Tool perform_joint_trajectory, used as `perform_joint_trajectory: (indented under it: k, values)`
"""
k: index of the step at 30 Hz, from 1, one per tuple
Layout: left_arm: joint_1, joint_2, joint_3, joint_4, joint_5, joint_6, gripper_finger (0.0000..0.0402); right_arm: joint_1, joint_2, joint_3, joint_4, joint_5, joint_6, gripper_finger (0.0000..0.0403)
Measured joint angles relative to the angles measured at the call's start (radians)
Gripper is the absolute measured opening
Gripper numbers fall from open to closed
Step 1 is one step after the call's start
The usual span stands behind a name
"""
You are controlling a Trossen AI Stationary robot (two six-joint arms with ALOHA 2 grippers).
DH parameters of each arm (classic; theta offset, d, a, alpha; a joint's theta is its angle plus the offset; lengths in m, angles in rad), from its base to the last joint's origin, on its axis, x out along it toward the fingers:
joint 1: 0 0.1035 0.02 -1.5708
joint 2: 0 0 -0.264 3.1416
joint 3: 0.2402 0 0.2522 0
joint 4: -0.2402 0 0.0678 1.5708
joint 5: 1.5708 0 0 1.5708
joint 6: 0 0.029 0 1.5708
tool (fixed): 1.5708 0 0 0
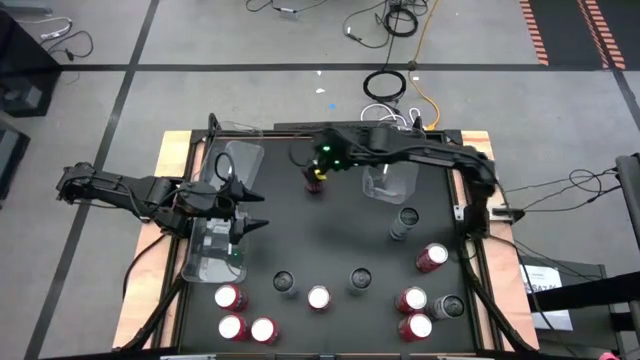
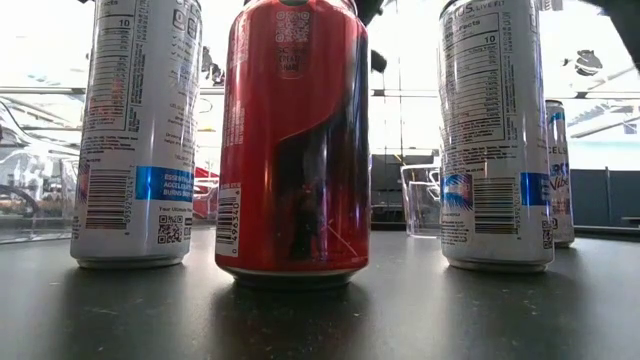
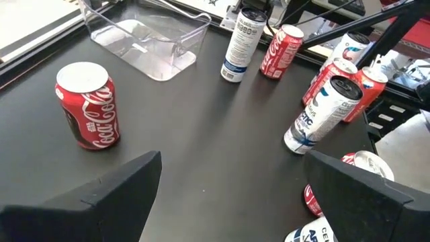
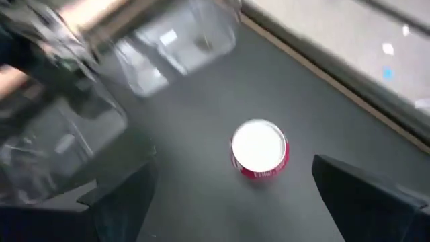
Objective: Sort soda cans
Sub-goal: Move the top red soda can to the middle right of the table
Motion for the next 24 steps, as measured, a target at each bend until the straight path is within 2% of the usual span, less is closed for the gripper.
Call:
perform_joint_trajectory:
  k: [4, 9, 24]
  values:
    - [0.000, 0.000, 0.000, -0.001, -0.001, 0.000, 0.0373, -0.025, 0.082, 0.028, -0.034, -0.052, 0.007, 0.0384]
    - [0.000, 0.000, 0.000, -0.003, -0.001, 0.000, 0.0373, -0.046, 0.152, 0.028, -0.058, -0.061, 0.039, 0.0384]
    - [0.000, 0.000, 0.000, -0.008, -0.008, 0.002, 0.0373, -0.082, 0.249, 0.029, 0.013, -0.084, 0.033, 0.0384]
